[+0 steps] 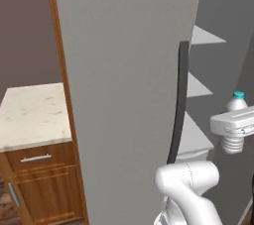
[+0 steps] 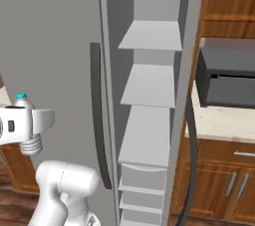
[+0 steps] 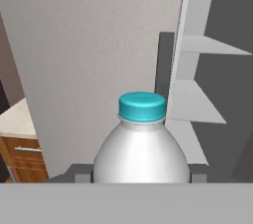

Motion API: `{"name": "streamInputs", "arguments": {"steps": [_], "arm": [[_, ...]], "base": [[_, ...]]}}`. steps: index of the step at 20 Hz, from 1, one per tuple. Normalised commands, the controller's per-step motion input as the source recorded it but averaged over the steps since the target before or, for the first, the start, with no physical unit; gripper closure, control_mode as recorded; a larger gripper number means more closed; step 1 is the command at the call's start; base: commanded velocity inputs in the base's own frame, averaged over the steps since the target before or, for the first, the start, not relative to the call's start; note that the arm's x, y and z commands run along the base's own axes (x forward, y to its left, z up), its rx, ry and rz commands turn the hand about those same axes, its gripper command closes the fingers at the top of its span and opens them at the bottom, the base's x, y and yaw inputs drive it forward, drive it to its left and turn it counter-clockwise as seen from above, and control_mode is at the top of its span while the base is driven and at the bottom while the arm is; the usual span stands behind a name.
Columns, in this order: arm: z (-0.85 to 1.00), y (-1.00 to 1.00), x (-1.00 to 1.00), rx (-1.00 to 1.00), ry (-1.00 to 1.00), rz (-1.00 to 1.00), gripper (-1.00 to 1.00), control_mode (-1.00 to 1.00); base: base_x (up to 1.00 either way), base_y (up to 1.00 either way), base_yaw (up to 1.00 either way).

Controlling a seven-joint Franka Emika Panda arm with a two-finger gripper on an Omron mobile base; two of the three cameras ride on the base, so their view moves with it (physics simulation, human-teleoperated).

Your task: Take the bottled waters from the counter and place them in the freezer to freeze. Close the freezer door after placing the bottles.

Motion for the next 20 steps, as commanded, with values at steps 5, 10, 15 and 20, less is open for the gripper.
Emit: {"name": "streamInputs", "arguments": {"steps": [5, 10, 15, 20], "arm": [[0.0, 0.0, 0.0, 0.0, 0.0, 0.0, 1.0, 1.0], [0.0, 0.0, 0.0, 0.0, 0.0, 0.0, 1.0, 1.0], [0.0, 0.0, 0.0, 0.0, 0.0, 0.0, 1.0, 1.0], [0.0, 0.0, 0.0, 0.0, 0.0, 0.0, 1.0, 1.0]], "base": [[0.21, -0.38, 0.0], [0.36, -0.47, -0.03], [0.46, -0.4, -0.1], [0.28, -0.02, -0.06]]}}
